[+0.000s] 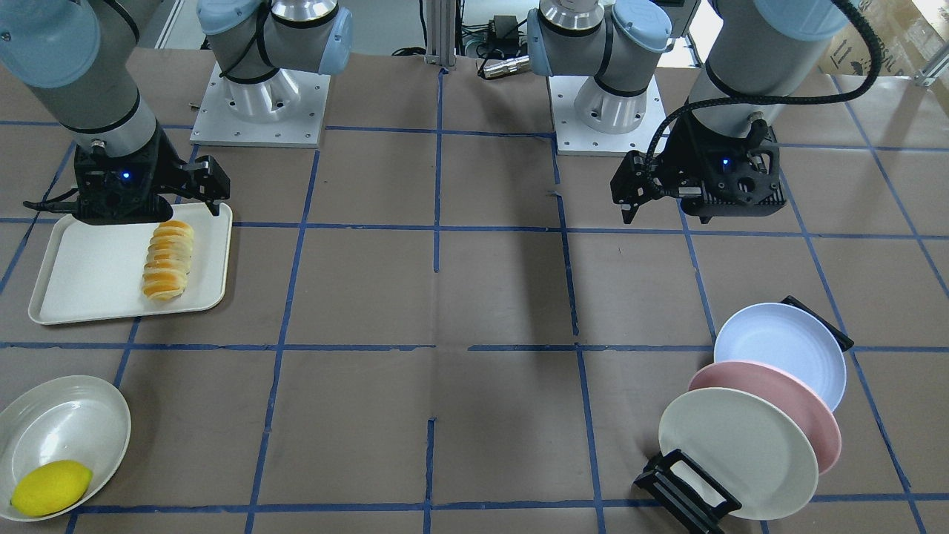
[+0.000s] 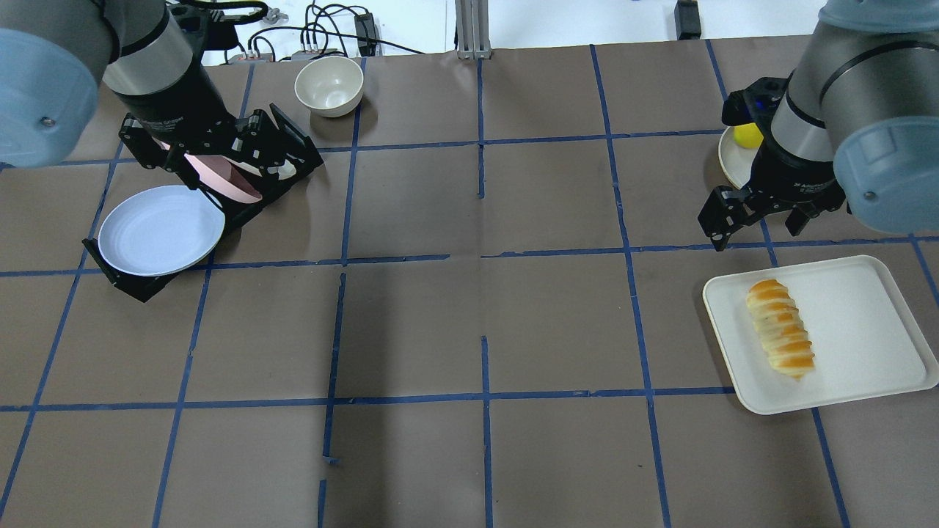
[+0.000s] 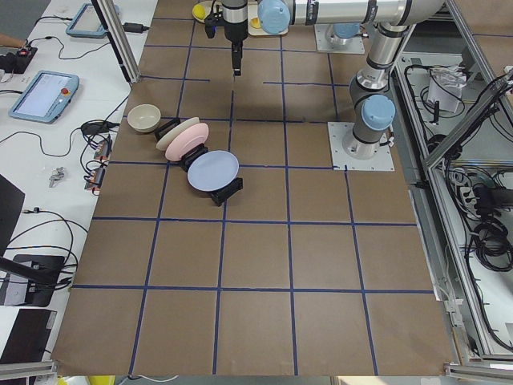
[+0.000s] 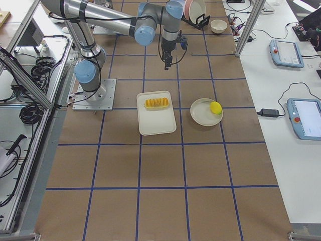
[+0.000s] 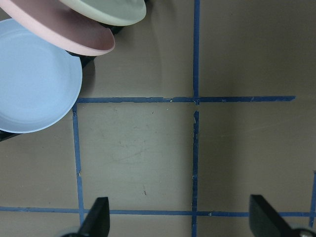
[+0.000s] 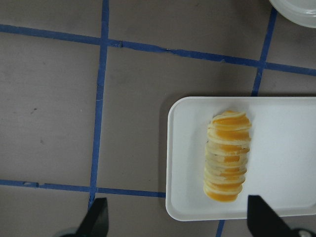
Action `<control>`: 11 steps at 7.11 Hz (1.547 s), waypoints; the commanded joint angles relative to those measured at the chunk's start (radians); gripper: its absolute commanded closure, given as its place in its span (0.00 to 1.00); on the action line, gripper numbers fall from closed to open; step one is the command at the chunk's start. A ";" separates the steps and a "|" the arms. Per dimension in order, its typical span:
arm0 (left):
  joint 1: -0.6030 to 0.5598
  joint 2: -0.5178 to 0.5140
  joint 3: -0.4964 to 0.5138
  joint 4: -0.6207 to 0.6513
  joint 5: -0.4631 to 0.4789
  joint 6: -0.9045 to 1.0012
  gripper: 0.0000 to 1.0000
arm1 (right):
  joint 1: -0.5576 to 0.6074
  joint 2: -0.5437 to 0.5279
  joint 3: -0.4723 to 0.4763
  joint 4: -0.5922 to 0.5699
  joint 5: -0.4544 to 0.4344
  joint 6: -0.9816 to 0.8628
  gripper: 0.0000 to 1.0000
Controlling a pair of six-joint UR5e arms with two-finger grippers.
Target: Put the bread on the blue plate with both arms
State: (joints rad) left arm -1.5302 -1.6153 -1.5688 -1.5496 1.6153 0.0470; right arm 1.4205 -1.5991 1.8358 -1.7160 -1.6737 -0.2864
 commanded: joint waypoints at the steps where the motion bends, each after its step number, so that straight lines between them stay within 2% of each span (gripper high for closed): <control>1: -0.001 0.000 -0.001 0.002 -0.003 0.001 0.00 | 0.003 -0.025 -0.001 -0.001 0.011 0.004 0.00; 3: 0.018 0.006 0.007 0.000 0.003 0.019 0.00 | 0.050 -0.039 -0.021 0.024 0.031 0.068 0.00; 5: 0.137 0.000 0.041 -0.053 -0.009 0.039 0.00 | 0.086 -0.044 -0.038 0.041 0.031 0.110 0.00; 8: 0.321 -0.021 0.053 -0.073 -0.029 0.265 0.00 | 0.084 -0.030 -0.033 0.036 0.032 0.095 0.00; 9: 0.373 -0.043 0.052 -0.072 -0.043 0.355 0.00 | 0.059 -0.021 -0.009 0.026 0.023 0.040 0.02; 10: 0.424 -0.079 0.058 -0.058 -0.038 0.437 0.00 | 0.001 -0.007 0.041 -0.047 0.016 -0.017 0.03; 11: 0.502 -0.154 0.081 -0.014 -0.043 0.567 0.00 | -0.068 -0.005 0.130 -0.133 0.011 -0.069 0.02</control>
State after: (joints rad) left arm -1.1132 -1.6988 -1.5071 -1.6009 1.5766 0.4757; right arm 1.4252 -1.6116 1.8806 -1.7605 -1.6559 -0.2914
